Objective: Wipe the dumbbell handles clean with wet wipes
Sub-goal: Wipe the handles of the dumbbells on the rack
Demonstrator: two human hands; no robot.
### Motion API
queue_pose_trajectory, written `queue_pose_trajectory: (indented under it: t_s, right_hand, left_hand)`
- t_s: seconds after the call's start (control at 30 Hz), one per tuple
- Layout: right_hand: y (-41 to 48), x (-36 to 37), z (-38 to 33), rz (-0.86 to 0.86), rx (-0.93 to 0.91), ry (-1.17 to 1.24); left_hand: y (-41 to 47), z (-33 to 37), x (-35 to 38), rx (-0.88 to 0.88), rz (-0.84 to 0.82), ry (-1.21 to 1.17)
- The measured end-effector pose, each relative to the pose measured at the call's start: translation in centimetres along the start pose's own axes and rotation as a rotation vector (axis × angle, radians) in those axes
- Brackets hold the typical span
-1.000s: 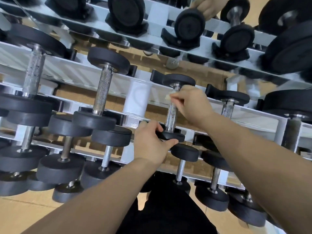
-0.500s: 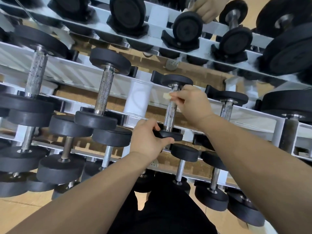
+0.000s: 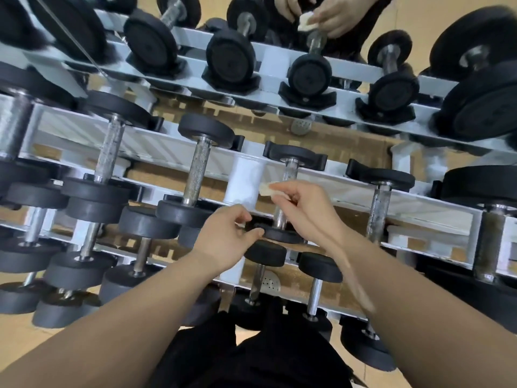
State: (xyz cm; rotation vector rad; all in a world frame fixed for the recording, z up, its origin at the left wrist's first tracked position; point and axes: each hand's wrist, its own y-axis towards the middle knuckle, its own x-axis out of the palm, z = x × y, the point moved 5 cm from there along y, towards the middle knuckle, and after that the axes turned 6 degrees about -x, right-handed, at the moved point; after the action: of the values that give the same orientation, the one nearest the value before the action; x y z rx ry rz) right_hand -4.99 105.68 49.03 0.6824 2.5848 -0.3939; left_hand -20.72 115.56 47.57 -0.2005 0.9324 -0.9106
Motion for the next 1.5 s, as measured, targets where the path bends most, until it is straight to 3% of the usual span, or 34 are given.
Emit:
queue_pose_trajectory:
  t_s: [0.13,0.33,0.47,0.7,0.8,1.0,1.27,1.37,1.5]
  right_hand:
    - [1.5,3.2,-2.4,-0.003,0.078,0.201]
    - [3.8,8.5,-4.8,0.022,0.139,-0.004]
    - [5.2,12.0,-6.0,0.127,0.217,0.014]
    - [9.7,15.0,-8.3,0.211,0.079,-0.277]
    - [11.6,14.8,-7.6,0.198,0.042,-0.477]
    - [11.8,14.5,-6.9,0.107,0.03,-0.446]
    - [12.2,14.6,-6.3,0.106,-0.077,-0.48]
    - [13.2,13.8,-6.1,0.204,-0.031,-0.413]
    - [11.2,15.0,-5.3,0.17,0.028,-0.301]
  left_hand:
    - [0.1,-2.5,-5.1,0.061,0.18,-0.016]
    - [2.4,-6.9,-11.2,0.089,0.344,0.11]
    - [4.1,-10.1,-12.9,0.069,0.233,0.066]
    - [5.4,-12.6,-13.1,0.048,0.018,-0.085]
    - [6.3,-12.7,-13.2,0.001,-0.054,-0.125]
    - [7.4,-12.0,-13.4,-0.057,-0.217,-0.119]
    - [7.5,-12.3,-13.2,-0.037,-0.211,-0.135]
    - [7.4,-12.4,-13.3,-0.024,-0.201,-0.145]
    - [7.3,-12.4,-13.3,-0.021,-0.193,-0.136]
